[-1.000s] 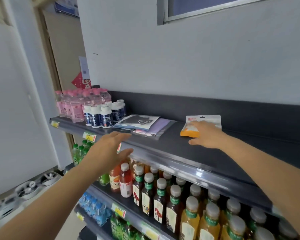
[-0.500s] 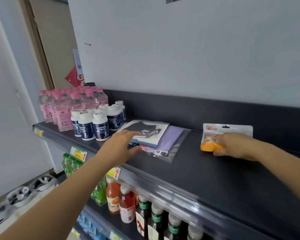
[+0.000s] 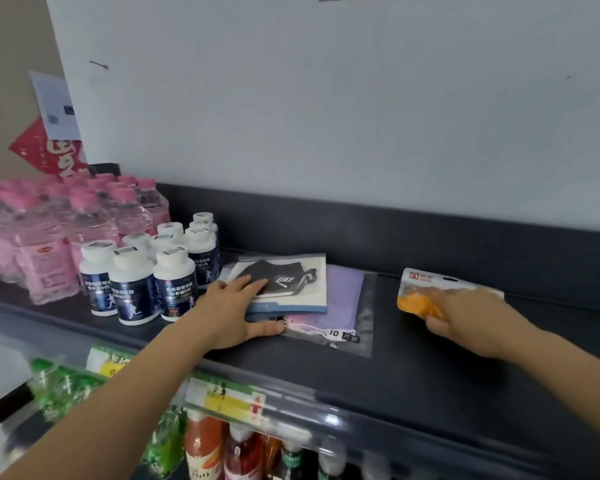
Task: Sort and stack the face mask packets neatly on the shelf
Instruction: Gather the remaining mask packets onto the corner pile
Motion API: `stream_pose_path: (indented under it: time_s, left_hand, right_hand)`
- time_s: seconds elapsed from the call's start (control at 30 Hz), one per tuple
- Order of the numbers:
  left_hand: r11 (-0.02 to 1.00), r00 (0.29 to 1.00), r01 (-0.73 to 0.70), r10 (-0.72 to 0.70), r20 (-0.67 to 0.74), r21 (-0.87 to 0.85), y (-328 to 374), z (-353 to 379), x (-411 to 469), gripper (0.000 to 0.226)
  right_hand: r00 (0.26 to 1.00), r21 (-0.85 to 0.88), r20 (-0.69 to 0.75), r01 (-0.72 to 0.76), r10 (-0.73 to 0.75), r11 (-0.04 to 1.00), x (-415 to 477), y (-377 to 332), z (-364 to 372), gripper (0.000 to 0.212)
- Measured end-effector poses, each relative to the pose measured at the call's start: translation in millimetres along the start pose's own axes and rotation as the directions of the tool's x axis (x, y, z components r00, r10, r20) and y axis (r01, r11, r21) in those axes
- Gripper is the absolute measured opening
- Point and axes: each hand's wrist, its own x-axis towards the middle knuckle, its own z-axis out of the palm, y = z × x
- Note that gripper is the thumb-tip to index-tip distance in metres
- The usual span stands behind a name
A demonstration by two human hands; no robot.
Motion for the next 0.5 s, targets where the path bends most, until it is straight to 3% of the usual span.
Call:
stream_pose_path:
  time_s: [0.1,0.2,0.33,0.43,0.5]
  left_hand:
    - [0.998,0.992,-0.041,0.046,-0.119,0.042,-5.0,9.9,1.3,0.124]
    - [0.992,0.974,-0.082,0.101,-0.205,0.099,-7.7,17.3,7.8,0.094]
    - [0.979,0.958,-0.104,0.146,-0.249,0.173,-6.3,21.3,12.4,0.07]
    - [0.992,0.913,-0.113,0.127,-0.388,0.06,-4.2,14.0,7.3,0.047]
    - [0.995,0.883,-0.103,0.082,-0.463,-0.02,-3.6,10.1,2.2,0.039]
  right_hand:
    - [0.997,-0.045,-0.02,-0.075,0.074,0.996,-4.6,-14.4,-0.3,0.051]
    - [0.992,-0.061,-0.043,-0.121,0.119,0.991,-12.3,-29.0,-5.1,0.045]
    - [0.986,-0.048,-0.036,-0.166,0.164,0.985,-32.4,-47.3,-8.1,0.039]
    - [0.983,0.014,-0.059,-0.172,0.172,0.985,-49.5,-62.8,-8.3,0.039]
    - [0.977,0.144,-0.098,-0.172,0.187,0.975,-59.7,-75.2,-10.0,0.039]
